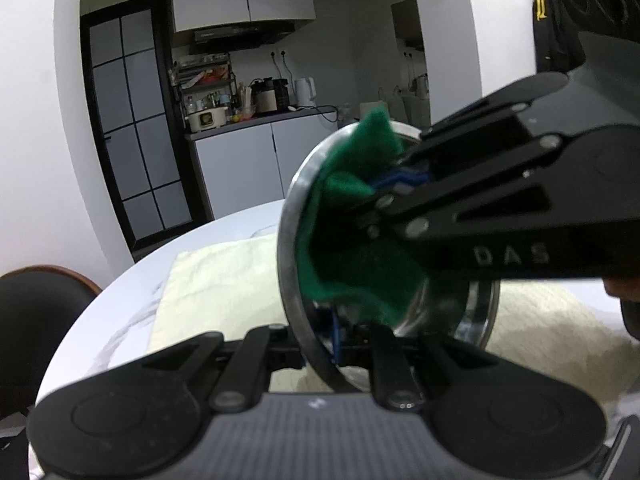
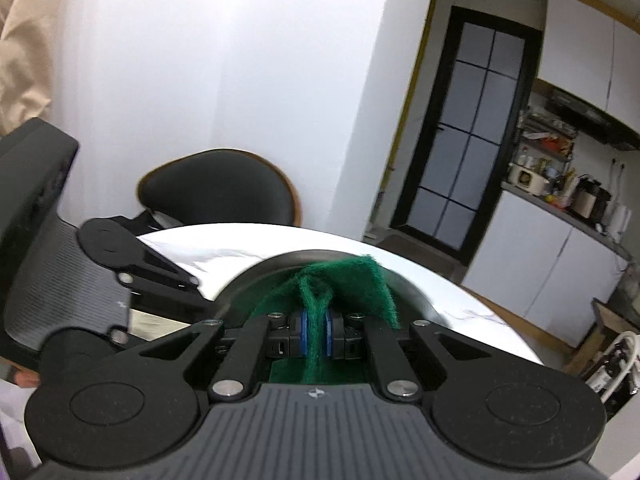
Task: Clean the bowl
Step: 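Wipe the pad around the bowl's inner wall while the left gripper rotates the bowl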
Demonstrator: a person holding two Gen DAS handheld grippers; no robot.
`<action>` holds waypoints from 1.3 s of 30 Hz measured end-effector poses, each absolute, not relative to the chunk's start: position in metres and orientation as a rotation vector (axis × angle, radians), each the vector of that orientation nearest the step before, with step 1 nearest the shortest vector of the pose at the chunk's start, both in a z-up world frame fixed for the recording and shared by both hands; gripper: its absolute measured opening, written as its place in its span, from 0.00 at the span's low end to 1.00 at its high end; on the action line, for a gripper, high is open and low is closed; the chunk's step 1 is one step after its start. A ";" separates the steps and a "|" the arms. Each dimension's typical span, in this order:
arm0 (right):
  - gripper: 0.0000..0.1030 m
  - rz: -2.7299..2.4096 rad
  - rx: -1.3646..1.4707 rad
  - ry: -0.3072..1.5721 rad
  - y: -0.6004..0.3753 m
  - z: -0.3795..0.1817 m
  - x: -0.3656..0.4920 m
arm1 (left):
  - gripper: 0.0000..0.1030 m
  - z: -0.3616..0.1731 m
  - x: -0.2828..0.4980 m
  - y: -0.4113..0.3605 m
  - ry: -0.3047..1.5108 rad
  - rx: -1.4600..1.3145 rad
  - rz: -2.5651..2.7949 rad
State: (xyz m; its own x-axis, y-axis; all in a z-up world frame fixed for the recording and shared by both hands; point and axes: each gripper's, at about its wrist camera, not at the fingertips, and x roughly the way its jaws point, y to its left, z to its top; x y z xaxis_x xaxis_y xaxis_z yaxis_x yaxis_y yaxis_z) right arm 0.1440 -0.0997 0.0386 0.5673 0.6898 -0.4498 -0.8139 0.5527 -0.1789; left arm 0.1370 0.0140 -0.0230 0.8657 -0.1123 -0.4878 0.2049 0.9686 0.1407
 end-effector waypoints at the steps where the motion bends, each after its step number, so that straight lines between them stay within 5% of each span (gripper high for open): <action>1: 0.09 0.928 -0.383 0.362 -0.099 0.038 0.145 | 0.12 -0.023 0.137 0.014 0.497 0.193 -0.167; 22: 0.09 0.840 -0.423 0.347 -0.119 0.038 0.139 | 0.13 -0.023 0.139 0.012 0.492 0.235 -0.163; 39: 0.09 0.824 -0.612 0.525 -0.113 -0.001 0.142 | 0.15 -0.022 0.140 0.010 0.475 0.251 -0.132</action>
State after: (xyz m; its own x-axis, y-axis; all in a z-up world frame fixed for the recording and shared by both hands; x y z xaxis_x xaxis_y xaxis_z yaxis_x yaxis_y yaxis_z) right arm 0.1422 -0.1131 -0.0005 0.5734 0.5096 -0.6415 -0.7967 0.5293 -0.2917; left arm 0.1395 0.0095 -0.0217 0.8817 -0.0672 -0.4671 0.1835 0.9607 0.2082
